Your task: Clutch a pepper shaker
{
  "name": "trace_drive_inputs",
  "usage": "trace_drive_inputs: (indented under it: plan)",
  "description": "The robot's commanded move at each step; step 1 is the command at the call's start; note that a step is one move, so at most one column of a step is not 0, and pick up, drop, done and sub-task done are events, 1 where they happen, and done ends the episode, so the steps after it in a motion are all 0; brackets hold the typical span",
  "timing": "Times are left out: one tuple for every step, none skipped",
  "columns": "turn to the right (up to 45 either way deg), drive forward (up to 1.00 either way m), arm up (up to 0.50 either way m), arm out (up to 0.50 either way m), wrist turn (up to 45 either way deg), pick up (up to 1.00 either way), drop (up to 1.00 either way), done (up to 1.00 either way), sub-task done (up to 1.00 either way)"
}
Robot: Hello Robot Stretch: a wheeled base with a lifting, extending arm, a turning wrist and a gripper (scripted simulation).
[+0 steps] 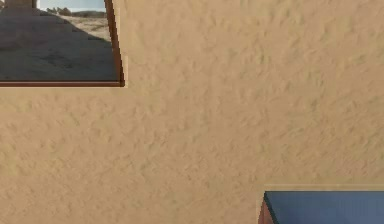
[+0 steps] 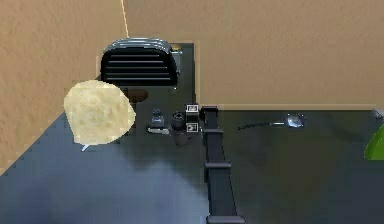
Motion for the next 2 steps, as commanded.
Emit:
trace_drive_inputs:
  plan:
    - [0.0,0.00,0.10,0.00,0.0,0.00,0.00,0.00,0.00]
    - [0.0,0.00,0.00,0.00,0.0,0.00,0.00,1.00,0.00]
